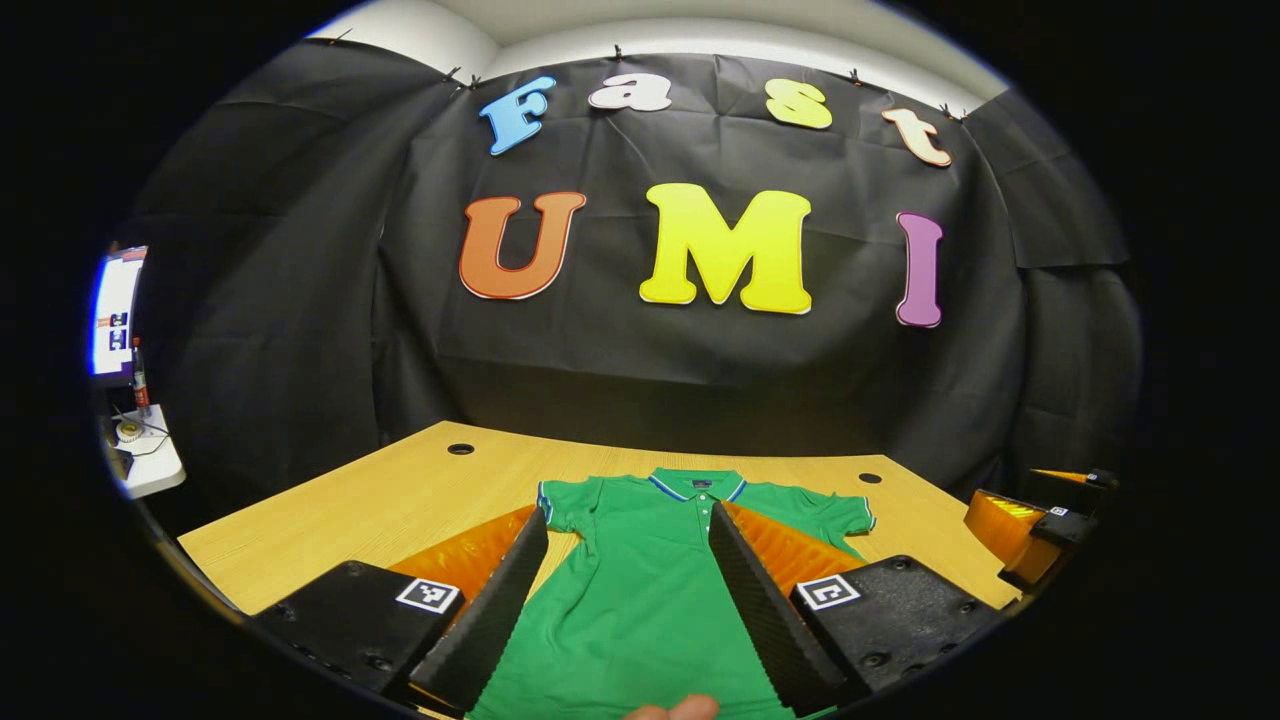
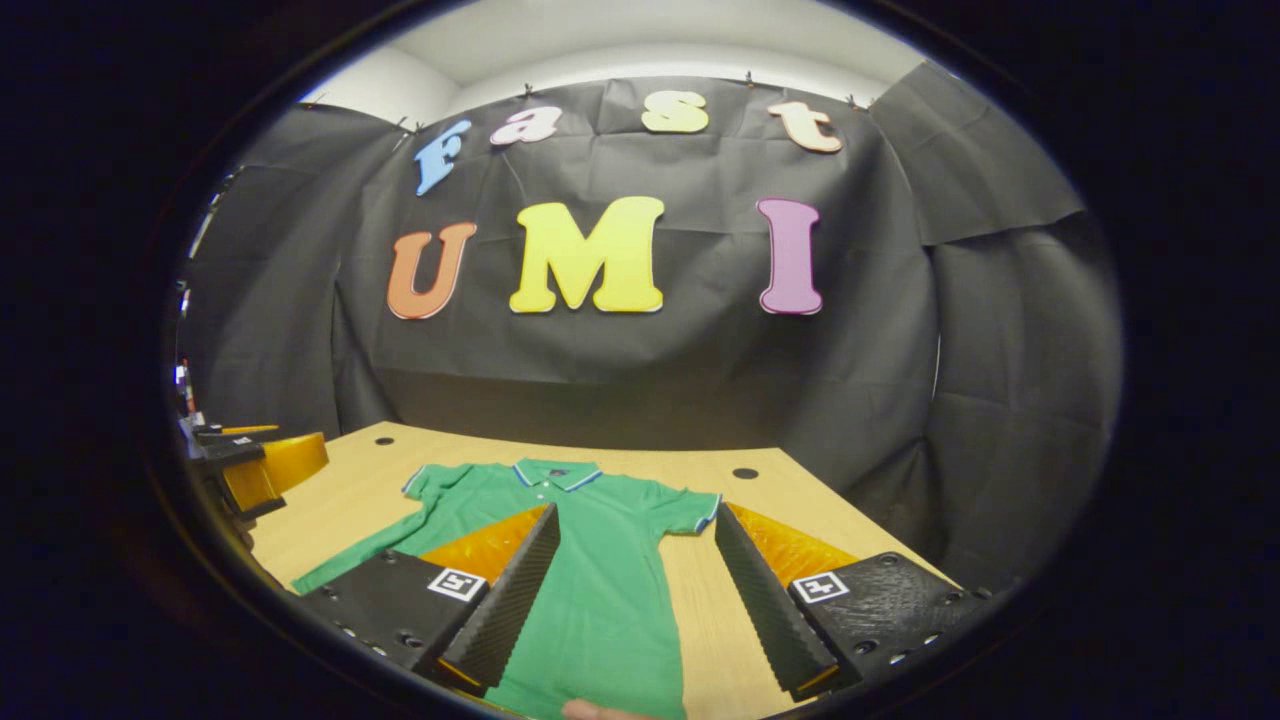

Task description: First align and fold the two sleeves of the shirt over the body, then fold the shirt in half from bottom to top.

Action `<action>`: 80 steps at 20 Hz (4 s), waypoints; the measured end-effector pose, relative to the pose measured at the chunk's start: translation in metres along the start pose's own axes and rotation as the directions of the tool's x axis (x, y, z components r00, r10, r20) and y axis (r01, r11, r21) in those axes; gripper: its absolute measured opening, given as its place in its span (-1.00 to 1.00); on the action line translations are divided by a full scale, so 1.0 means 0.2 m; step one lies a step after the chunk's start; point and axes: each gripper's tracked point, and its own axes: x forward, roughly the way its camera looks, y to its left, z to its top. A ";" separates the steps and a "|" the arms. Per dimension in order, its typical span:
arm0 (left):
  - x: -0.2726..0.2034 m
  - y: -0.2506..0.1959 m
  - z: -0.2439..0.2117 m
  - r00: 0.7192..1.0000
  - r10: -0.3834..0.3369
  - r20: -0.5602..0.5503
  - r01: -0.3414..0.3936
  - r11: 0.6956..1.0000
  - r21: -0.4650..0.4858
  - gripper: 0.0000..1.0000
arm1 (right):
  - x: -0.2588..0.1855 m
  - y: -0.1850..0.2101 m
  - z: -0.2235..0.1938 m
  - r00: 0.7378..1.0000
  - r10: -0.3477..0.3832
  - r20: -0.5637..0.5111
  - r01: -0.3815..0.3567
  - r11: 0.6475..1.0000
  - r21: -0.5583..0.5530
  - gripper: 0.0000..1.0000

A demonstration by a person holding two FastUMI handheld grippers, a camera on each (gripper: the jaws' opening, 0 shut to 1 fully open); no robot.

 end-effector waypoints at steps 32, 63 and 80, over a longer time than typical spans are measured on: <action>0.18 -0.09 -0.24 0.998 0.033 -0.048 -0.027 0.991 0.129 1.00 | 1.55 -0.41 -0.71 0.881 -0.080 -0.467 0.136 0.987 0.086 0.50; 0.20 0.00 -0.25 0.995 0.066 -0.069 -0.061 0.995 0.073 1.00 | 1.44 0.38 -0.54 0.954 0.134 -0.268 -0.212 0.934 -0.288 -0.72; 0.54 0.19 -0.20 0.985 0.141 -0.098 -0.139 0.990 0.020 1.00 | 0.85 0.00 -0.05 0.993 0.108 0.048 -0.106 0.993 -0.048 0.92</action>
